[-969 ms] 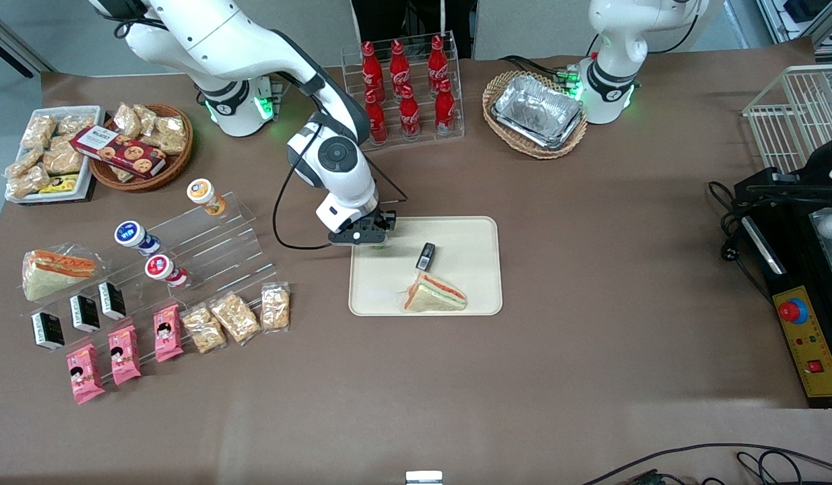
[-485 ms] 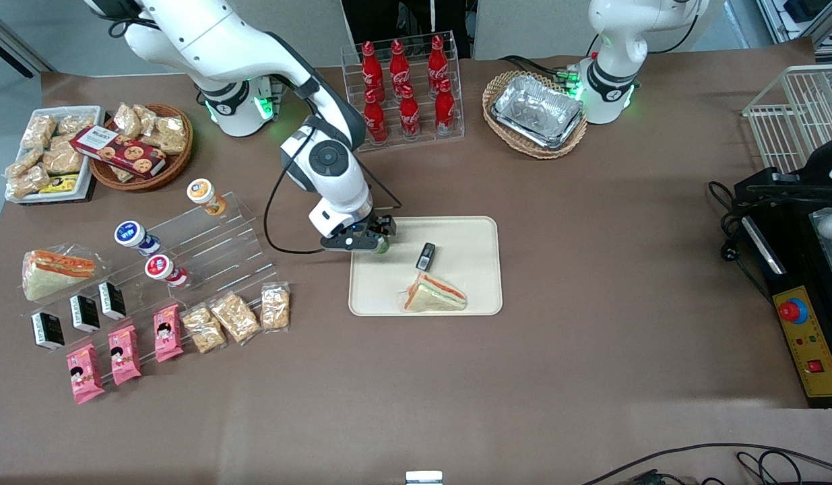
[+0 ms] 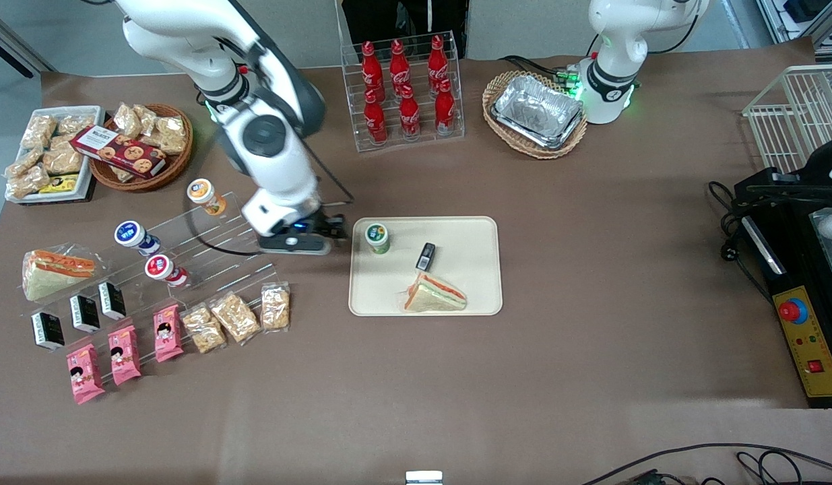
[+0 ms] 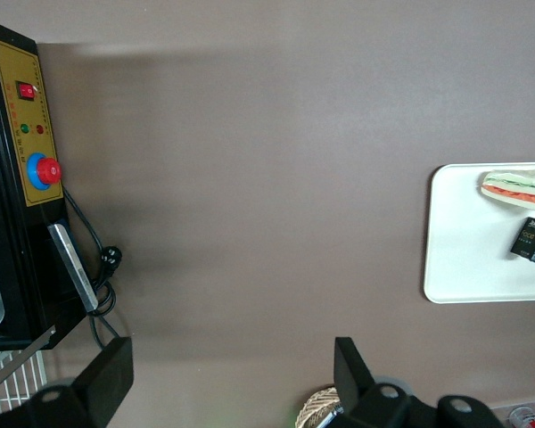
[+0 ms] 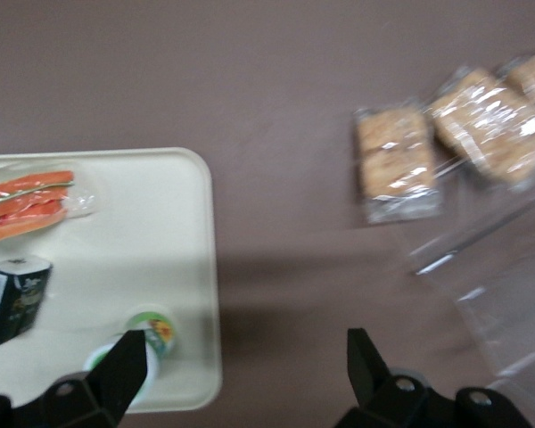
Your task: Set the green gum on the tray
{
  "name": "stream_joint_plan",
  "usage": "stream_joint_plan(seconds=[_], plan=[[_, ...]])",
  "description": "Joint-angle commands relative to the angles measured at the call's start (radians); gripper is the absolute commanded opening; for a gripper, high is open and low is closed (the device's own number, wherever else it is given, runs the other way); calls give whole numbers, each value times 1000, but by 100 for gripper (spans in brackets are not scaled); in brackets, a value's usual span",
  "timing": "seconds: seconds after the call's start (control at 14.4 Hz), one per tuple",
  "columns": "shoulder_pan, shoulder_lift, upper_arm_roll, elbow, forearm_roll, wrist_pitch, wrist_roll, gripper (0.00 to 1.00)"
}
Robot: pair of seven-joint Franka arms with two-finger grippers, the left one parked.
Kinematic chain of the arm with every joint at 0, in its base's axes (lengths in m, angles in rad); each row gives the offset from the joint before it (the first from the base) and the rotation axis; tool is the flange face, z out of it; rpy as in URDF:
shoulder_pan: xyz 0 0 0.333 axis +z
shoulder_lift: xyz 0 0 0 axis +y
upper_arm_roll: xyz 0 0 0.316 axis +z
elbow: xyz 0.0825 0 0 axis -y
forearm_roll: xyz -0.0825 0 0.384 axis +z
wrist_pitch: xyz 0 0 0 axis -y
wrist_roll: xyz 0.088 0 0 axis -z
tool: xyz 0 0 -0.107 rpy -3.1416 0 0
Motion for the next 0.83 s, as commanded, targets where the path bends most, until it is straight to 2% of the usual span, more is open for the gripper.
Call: stream_joint_plan(seconds=[0.0,0.14,0.48,0.76], plan=[[-91,-84,-24,63,96,-177,-228,100],[-92,-109,-107,94,110,-260,-387,100],[-94,-133,-295,126,130,-313,-706,100],[-95,-124,-391,311,152,-537,-802,100]])
